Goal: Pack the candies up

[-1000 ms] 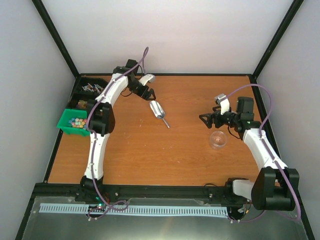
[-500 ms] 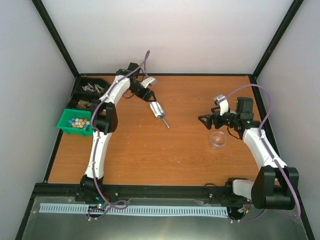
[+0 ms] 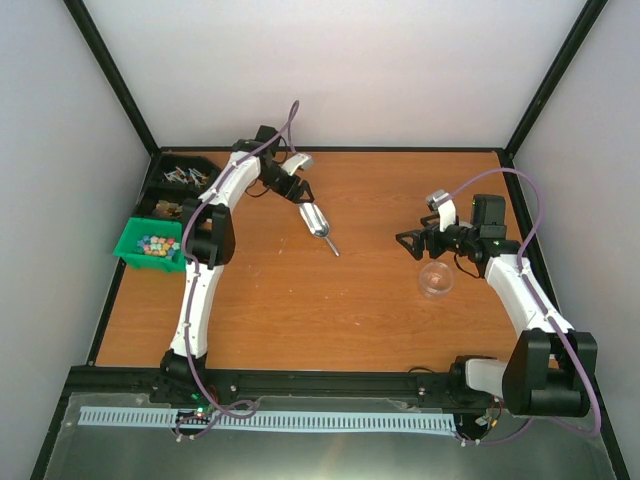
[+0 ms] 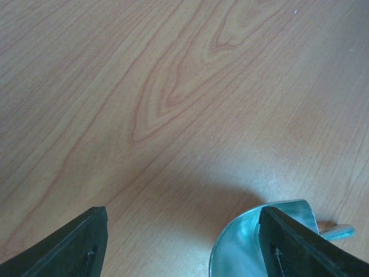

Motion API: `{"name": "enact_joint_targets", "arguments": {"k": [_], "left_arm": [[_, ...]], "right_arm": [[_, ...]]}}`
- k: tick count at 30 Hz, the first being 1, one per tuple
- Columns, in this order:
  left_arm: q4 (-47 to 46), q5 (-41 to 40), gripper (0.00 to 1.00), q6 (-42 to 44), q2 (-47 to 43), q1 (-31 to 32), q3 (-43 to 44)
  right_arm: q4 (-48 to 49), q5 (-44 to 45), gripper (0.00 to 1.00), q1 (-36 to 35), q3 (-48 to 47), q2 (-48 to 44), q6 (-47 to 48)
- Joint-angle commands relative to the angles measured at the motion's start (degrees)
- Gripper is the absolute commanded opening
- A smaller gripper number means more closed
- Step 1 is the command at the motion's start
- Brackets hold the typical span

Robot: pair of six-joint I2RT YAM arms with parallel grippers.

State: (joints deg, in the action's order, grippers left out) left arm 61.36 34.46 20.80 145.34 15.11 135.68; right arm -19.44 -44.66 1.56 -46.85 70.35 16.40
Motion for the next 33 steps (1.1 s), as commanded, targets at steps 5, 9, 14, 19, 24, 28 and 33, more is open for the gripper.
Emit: {"name": "enact_joint_targets", "arguments": {"k": [5,9,14,19,24,28,33], "left_arm": [[0.99,1.74,0.64,1.82,0.13,0.53,1.29],[1.42,4.47,0.53,2.13,-0.42,0.57,0.08],[1.35,5.92,0.38,2.43,-0.73,0.53,-2.00],[1.17,5.97,0.31,2.22,-0.50,0.53,-2.45],[1.69,7.20,0.10,2.12,-1.16,0.53,-2.77],[1.27,8.43,0.01,1.53,-3.77,0.53,-5.35],[0.16,11.46,0.01,0.42,-8.87,0.40,-11.25]], "right_arm": [[-0.53,-0.57,1.00,-0.24,-1.50,0.40,0.73],[-0.34,-0.53,1.00,-0.31,-1.48,0.66,0.65],[0.00,0.80,1.00,-0.24,-1.41,0.50,-0.19],[0.19,0.56,1.00,-0.26,-1.40,0.34,-0.56],[0.58,0.71,1.00,-0.25,-1.41,0.11,-0.89],[2.01,2.39,1.00,-0.24,-1.31,-0.50,-1.85],[5.57,5.00,1.00,-0.24,-1.35,-3.28,-3.34]]}}
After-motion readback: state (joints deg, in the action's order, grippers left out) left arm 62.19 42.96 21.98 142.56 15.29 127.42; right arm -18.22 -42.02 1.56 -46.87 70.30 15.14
